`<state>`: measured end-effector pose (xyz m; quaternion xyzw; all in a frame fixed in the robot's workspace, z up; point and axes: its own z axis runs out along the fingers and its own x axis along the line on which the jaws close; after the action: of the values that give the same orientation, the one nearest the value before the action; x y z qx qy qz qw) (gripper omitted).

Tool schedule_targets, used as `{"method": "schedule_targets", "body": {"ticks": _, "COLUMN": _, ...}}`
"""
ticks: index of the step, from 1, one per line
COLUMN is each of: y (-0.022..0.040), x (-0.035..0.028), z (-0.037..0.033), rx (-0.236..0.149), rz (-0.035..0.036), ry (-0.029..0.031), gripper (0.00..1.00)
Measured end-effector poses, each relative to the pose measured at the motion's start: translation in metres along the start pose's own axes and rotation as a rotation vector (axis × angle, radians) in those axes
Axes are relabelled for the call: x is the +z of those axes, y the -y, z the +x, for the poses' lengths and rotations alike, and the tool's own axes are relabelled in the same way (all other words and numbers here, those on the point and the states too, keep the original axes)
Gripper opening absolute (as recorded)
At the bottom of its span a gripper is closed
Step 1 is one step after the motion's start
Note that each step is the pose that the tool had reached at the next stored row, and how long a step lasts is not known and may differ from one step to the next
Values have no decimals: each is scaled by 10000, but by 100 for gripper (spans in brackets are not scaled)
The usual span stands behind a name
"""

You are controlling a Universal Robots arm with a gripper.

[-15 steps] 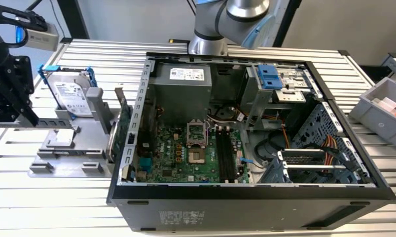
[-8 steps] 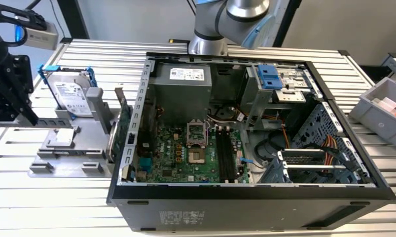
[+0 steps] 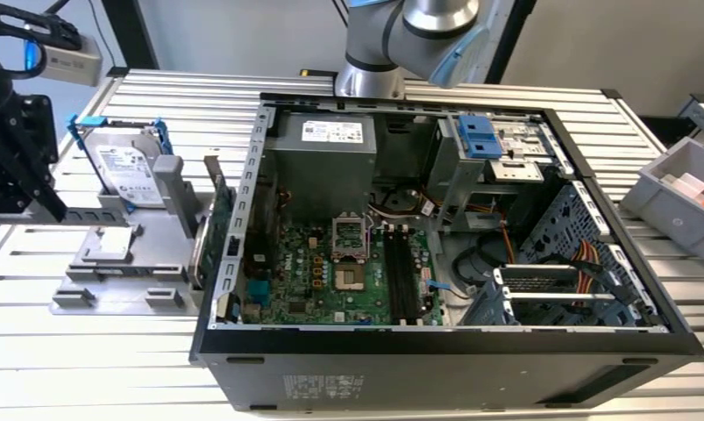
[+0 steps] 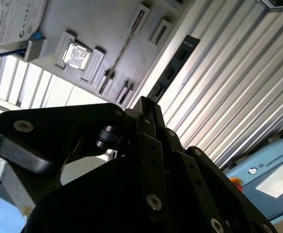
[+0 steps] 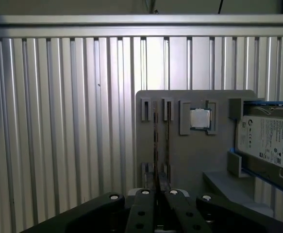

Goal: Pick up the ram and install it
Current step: 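Pick up the ram and move it above insertion slot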

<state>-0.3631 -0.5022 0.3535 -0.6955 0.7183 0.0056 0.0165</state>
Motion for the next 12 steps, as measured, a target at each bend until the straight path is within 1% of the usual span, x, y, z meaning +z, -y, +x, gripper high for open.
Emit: {"method": "schedule_targets", "body": {"ticks": 12, "y": 2, "x": -182, "z": -6, "rx": -1, "rz": 13, "ry": 1, "gripper": 0}}
